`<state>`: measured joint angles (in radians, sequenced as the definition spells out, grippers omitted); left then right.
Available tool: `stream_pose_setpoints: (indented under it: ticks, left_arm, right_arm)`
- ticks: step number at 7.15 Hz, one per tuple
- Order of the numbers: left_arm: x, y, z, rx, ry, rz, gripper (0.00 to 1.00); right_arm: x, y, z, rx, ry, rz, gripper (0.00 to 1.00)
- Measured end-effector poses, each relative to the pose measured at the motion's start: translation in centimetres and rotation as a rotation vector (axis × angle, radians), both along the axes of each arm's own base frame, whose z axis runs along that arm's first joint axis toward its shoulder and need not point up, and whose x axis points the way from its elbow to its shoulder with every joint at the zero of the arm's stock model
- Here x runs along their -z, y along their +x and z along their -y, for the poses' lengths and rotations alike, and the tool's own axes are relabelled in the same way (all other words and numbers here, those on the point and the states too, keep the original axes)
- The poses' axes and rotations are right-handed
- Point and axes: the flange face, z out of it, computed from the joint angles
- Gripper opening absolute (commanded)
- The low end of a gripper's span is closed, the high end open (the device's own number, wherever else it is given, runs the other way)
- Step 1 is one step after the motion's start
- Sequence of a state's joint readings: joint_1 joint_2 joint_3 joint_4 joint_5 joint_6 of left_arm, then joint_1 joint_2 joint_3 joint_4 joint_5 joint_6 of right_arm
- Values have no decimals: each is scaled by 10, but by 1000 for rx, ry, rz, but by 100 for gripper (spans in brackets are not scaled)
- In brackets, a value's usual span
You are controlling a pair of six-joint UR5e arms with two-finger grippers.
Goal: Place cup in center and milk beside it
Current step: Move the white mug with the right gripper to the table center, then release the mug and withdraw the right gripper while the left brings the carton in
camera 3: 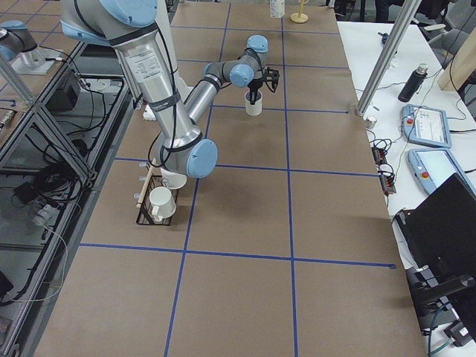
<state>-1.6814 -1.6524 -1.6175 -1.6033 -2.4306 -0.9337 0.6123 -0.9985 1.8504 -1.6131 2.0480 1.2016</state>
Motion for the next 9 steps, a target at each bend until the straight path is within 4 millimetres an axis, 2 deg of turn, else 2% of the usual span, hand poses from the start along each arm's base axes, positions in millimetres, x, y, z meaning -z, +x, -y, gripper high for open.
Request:
stream_pose_setpoints:
  ticks: [1, 3, 4, 5, 6, 8, 9]
  left_arm:
    - [52, 26, 17, -9, -12, -3, 37]
    - [141, 103, 44, 0, -47, -20, 37]
    - [179, 144, 55, 9, -71, -38, 37]
    - [214, 185, 63, 20, -101, -58, 37]
    - [249, 229, 65, 34, -132, -66, 37]
    - [326, 308, 60, 52, -197, -60, 37]
    - [359, 352, 54, 60, -220, -40, 37]
  right_arm:
    - [4, -19, -1, -6, 6, -14, 0]
    - [3, -53, 10, -26, 11, 1, 0]
    - [-2, -64, 15, -38, 9, 21, 0]
    - [-2, -70, 19, -44, 10, 33, 69]
    - [0, -74, 21, -46, 10, 37, 100]
    - [13, -71, 29, -60, 9, 57, 100]
    - [25, -54, 39, -67, 2, 83, 100]
